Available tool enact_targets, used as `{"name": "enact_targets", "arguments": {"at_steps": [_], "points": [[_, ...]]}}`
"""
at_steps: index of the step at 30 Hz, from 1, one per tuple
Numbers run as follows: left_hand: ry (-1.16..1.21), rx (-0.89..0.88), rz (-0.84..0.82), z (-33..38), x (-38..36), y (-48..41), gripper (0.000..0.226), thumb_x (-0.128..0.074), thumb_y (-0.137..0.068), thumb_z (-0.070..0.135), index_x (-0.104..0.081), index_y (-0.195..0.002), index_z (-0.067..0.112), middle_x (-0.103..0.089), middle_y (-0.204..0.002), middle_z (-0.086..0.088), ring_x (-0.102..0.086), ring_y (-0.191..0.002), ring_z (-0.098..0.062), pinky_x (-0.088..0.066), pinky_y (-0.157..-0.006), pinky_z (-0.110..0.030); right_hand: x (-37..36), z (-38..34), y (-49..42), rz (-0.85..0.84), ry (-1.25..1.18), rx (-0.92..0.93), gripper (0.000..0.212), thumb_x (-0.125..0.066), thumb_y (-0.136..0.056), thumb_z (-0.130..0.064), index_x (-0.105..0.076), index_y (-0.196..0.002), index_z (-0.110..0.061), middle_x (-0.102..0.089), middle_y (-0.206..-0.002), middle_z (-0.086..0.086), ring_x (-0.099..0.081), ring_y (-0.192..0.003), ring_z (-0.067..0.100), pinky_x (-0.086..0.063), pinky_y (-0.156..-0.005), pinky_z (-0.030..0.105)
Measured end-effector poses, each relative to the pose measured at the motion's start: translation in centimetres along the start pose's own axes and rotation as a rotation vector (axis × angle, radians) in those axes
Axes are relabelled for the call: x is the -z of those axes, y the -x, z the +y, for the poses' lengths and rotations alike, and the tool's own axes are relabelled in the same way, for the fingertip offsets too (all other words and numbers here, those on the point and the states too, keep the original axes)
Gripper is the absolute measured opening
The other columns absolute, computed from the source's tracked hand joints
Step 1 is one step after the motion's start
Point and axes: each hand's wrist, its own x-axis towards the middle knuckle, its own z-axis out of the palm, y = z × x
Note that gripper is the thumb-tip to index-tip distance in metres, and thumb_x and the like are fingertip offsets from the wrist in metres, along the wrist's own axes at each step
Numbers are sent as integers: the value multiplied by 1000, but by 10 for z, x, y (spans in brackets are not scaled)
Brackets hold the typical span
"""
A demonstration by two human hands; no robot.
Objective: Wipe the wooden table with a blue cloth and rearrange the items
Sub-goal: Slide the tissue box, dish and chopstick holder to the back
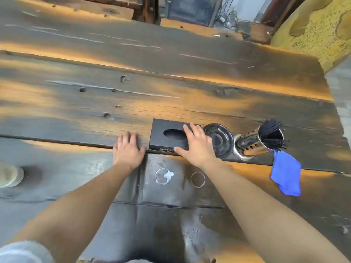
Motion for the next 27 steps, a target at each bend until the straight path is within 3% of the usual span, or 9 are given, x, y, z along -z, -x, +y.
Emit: {"name": "enact_targets", "arguments": {"at_steps": [4, 8, 13, 27], "points": [[-98, -4, 14, -4, -7, -40, 72, -31, -99, 65, -14, -163, 38, -2, -175, 0, 3, -160, -26, -3, -126, -52, -5, -2, -30, -66, 84, 34, 114, -57, -72, -85, -12, -164, -35, -4, -175, 2, 1, -162, 23, -10, -125, 49], [-153, -58, 85, -16, -23, -51, 73, -17, -99, 72, -5, -164, 42, 1, -175, 2, 9, -160, -25, 5, -125, -51, -14, 2, -42, -65, 122, 82, 123, -58, -65, -90, -10, -164, -36, -6, -175, 1, 2, -161, 22, -7, -126, 49], [-187, -58, 167, -16, -33, -49, 71, -17, -100, 70, -6, -164, 40, -2, -175, 1, 6, -160, -25, 3, -126, -53, -21, 10, -47, -5, 132, 133, 119, -59, -67, -87, -18, -163, -29, -26, -167, 9, -13, -158, 29, -15, -124, 48], [-214, -76, 224, -22, -41, -52, 70, -17, -101, 70, -9, -164, 40, -8, -174, -1, 2, -161, -27, 2, -125, -51, 14, 13, -120, 128, 66, 216, 112, -63, -67, -84, -36, -158, -24, -37, -158, 8, -28, -148, 33, -20, -118, 51]]}}
